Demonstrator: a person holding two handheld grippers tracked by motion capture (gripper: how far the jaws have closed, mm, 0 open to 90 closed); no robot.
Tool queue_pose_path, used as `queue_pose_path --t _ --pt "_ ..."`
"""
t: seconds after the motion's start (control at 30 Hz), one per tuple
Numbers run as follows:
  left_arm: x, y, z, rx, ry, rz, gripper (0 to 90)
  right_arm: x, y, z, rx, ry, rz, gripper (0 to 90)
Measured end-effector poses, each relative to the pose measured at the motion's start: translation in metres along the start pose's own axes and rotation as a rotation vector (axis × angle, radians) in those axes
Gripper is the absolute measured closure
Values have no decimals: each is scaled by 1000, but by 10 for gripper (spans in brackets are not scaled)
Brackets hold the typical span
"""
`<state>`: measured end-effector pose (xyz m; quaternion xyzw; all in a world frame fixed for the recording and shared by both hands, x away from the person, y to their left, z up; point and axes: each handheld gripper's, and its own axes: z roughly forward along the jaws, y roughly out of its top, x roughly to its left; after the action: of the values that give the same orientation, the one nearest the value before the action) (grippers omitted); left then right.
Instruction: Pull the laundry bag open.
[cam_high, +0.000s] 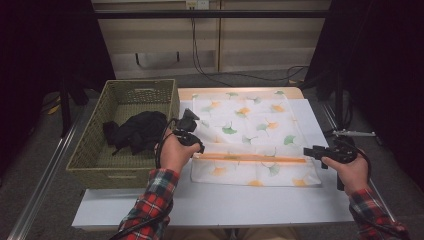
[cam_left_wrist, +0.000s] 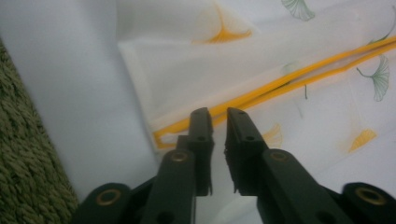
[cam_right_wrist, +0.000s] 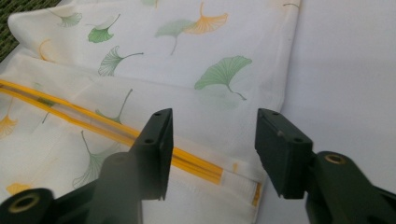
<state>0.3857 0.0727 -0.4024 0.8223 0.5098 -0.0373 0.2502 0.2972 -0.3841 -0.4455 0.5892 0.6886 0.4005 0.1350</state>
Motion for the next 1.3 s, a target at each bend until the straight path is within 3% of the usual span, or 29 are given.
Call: queue_pose_path --t 0.1,0.17,0.33,0.4,0.47,0.57,0.63,0.77,0.83,1.07,1.13,1.27,1.3 --pt "-1 0 -1 -15 3 21 733 3 0 2 -7 5 -4 424" --pt "-3 0 -1 -33 -8 13 685 4 0 3 -9 9 -9 403" --pt "-8 0 0 -50 -9 61 595 7 1 5 -10 19 -31 369" --pt "-9 -1 2 -80 11 100 523 9 2 5 -7 25 -37 362" --pt "-10 -1 1 -85 18 99 494 11 2 6 -6 31 -42 351" --pt "-12 -2 1 -102 -22 90 466 13 2 8 -4 39 -56 335" --pt "-14 -3 2 -113 5 120 425 15 2 9 -1 45 -62 327" --pt "-17 -3 2 -127 -12 116 379 19 3 11 -2 52 -78 302" --pt "-17 -3 4 -117 -34 93 372 20 3 12 2 52 -80 283" --pt "-19 -6 10 -112 -35 127 298 24 4 13 3 61 -93 268" --pt "-20 -6 12 -127 -34 121 278 25 4 14 3 67 -98 264" --pt "-24 -8 17 -101 -39 146 228 29 4 18 12 69 -120 239" --pt "-24 -8 18 -110 -44 135 226 30 4 18 17 66 -119 237"
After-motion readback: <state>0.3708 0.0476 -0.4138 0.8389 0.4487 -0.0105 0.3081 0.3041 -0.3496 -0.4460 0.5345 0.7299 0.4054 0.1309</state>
